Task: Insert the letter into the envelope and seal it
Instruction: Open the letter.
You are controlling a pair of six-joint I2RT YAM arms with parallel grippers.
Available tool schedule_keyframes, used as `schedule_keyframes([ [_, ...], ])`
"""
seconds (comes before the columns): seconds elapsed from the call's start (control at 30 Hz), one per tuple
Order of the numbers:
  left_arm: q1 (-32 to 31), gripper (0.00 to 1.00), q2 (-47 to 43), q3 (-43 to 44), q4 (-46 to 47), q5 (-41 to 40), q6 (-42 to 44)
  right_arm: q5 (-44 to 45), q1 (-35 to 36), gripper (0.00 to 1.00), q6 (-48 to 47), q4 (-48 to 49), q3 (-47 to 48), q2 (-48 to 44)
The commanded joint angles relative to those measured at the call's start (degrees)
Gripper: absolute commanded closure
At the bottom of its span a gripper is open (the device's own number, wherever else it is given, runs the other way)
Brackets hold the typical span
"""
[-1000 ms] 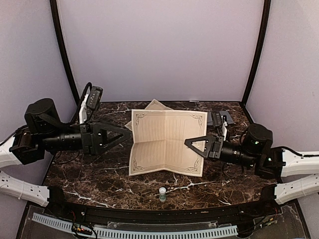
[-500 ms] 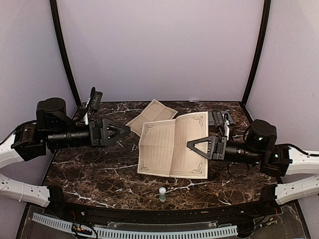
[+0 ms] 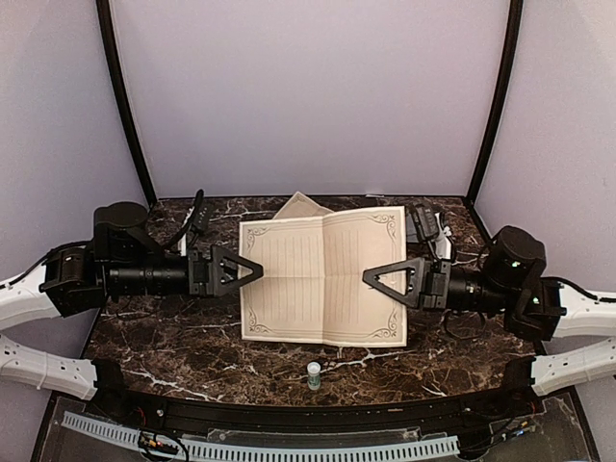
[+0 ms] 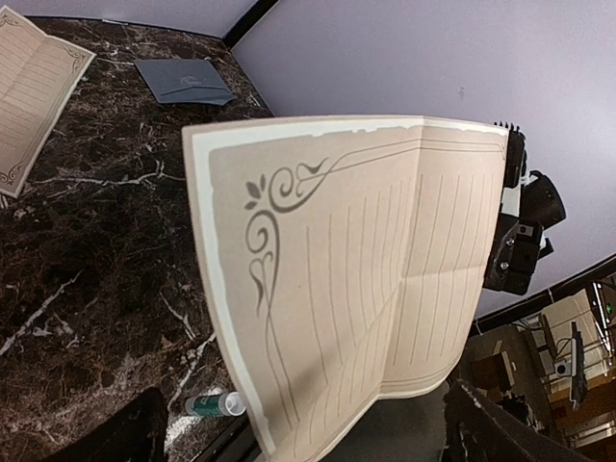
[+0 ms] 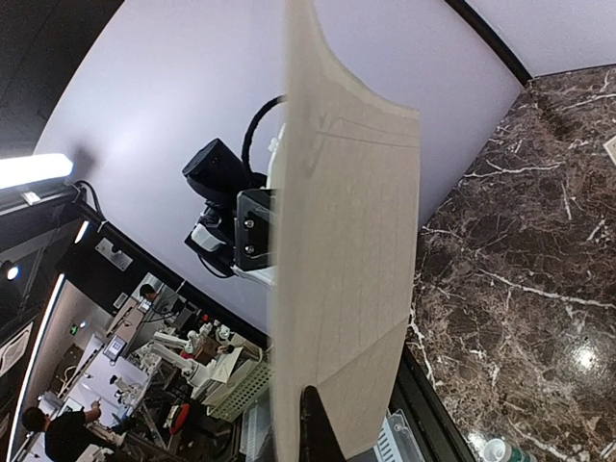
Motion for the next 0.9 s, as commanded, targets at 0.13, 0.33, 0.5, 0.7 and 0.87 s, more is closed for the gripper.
schedule_keyframes([
  [0.13, 0.27, 0.05, 0.84, -2.06, 6.35, 5.55, -1.81, -2.04, -0.29, 1.0, 0.4, 4.73, 1.43, -1.2],
  [0.33, 0.23, 0.47, 0.41, -2.95, 8.73, 6.38, -2.02, -1.98, -0.3, 1.0, 0.65, 4.53, 0.91, -1.53],
  [0.5, 0.27, 0.66, 0.12, -3.7, 9.83, 6.31, -2.54, -1.82, -0.27, 1.0, 0.84, 4.2, 0.59, -1.96],
  [0.7, 0.27, 0.74, 0.79, -3.98, 10.69, 6.75, -2.7, -2.26, -0.27, 1.0, 0.61, 3.86, 0.89, -1.88],
  [0.87, 0.27, 0.61, 0.78, -4.04, 11.69, 6.79, -2.25, -1.69, -0.26, 1.0, 0.64, 2.32, 0.85, -1.81],
])
